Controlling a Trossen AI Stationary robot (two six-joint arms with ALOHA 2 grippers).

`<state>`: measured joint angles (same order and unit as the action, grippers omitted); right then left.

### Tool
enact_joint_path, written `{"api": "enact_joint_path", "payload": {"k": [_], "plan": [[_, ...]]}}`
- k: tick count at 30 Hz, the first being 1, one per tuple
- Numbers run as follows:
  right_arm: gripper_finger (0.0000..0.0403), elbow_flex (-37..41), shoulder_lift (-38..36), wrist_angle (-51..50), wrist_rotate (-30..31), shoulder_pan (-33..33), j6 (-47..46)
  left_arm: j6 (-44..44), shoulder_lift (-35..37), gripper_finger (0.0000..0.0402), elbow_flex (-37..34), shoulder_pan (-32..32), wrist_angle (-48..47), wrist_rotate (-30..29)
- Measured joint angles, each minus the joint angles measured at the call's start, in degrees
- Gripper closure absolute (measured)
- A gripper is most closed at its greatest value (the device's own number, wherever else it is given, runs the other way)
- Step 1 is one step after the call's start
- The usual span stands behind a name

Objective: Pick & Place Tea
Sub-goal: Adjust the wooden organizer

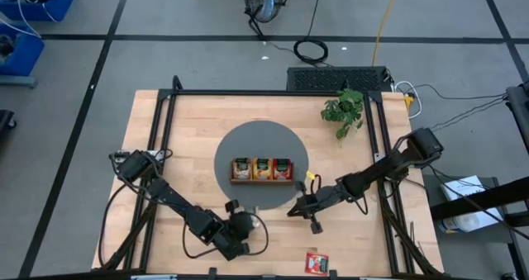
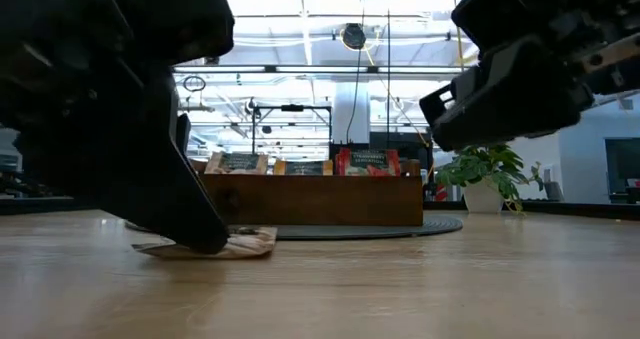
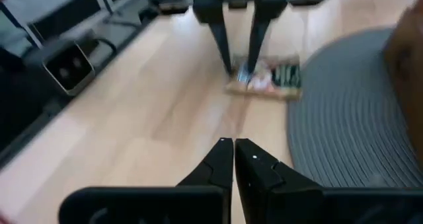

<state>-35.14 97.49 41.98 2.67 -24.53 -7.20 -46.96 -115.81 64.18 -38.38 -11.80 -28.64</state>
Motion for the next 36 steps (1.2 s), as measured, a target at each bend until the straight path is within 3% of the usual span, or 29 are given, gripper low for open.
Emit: {"api": "enact_joint_path", "payload": {"k": [4, 7, 12, 20, 26, 36], "plan": [[0.0394, -0.04, 3.23, 4.64, -0.42, -0.35, 0.04, 1.27, -0.06, 0.03, -0.07, -0.43, 2.9, 2.64], [0.0394, -0.21, 6.48, 11.6, -4.36, -0.33, -0.16, 3.46, -0.13, 0.03, -0.13, -1.11, 4.61, 3.52], [0.0394, -2.47, 13.63, 20.18, -5.77, 0.11, -5.23, 7.45, -0.26, 0.03, -0.2, -1.15, 7.43, 3.99], [0.0394, -11.75, 23.33, 18.78, -5.89, 0.52, -5.61, 14.71, 0.13, 0.03, 1.85, -2.71, 6.45, -3.01], [0.0394, -15.25, 26.05, 15.59, -5.43, 1.81, -5.83, 17.93, 0.77, 0.03, 4.71, -4.95, 6.02, -5.67], [0.0394, -15.28, 25.88, 15.65, -6.0, 5.99, -10.08, 2.99, 0.74, 0.03, 6.16, -5.63, -9.04, -6.9]]}}
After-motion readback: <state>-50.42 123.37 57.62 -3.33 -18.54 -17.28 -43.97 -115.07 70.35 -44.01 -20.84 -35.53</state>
